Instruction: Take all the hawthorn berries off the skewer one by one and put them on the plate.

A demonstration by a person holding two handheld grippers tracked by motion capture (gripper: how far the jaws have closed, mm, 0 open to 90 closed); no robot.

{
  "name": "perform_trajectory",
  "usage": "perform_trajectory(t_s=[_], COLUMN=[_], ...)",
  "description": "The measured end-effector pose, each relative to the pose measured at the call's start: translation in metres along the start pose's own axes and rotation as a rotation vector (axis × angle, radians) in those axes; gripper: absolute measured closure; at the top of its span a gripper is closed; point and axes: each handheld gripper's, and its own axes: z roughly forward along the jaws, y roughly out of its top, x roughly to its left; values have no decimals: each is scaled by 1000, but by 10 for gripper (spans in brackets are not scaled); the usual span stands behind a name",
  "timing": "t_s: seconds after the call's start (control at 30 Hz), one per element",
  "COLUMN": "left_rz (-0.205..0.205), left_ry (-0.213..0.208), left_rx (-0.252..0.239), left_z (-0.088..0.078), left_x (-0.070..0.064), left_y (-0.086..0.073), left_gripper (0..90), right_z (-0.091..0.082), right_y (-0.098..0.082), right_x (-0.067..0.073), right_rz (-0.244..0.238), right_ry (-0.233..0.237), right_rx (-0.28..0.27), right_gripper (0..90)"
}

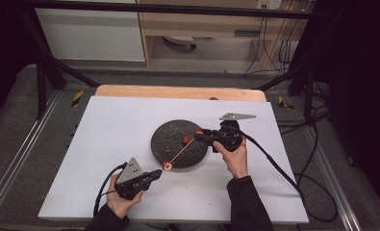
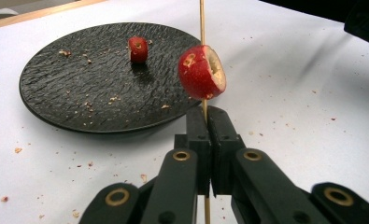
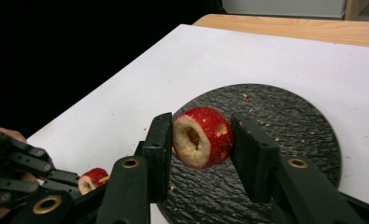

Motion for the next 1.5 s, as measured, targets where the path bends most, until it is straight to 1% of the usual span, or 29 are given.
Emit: perform_trajectory(t_s=[0.2,0.5,0.67,0.7,0.87,1.07,1.37,1.5], left_rz=[0,-7,-20,-21,-25,-39,-50,-51], left_ry=[2,11,19,21,29,34,38,38], left_rx=[-1,-2,-6,-6,-11,-19,-19,-20], left_z=[-1,-3,-6,-6,-8,-11,-11,-11], left_x=[0,4,9,9,12,15,19,19], left_y=[0,-1,-1,-1,0,1,0,0], left_gripper=[882,882,882,882,882,882,881,882], right_z=[-5,-14,-12,-10,-2,14,40,51], right_y=[7,18,19,18,17,11,-6,-14], right_x=[-7,-19,-21,-22,-23,-23,-21,-21], right_rz=[6,17,9,7,4,-2,-9,-7], right_ry=[-24,-85,-99,-105,-115,-111,-107,-98], right_rx=[-11,-23,-13,-4,9,40,103,119], right_gripper=[614,614,614,614,614,614,614,614])
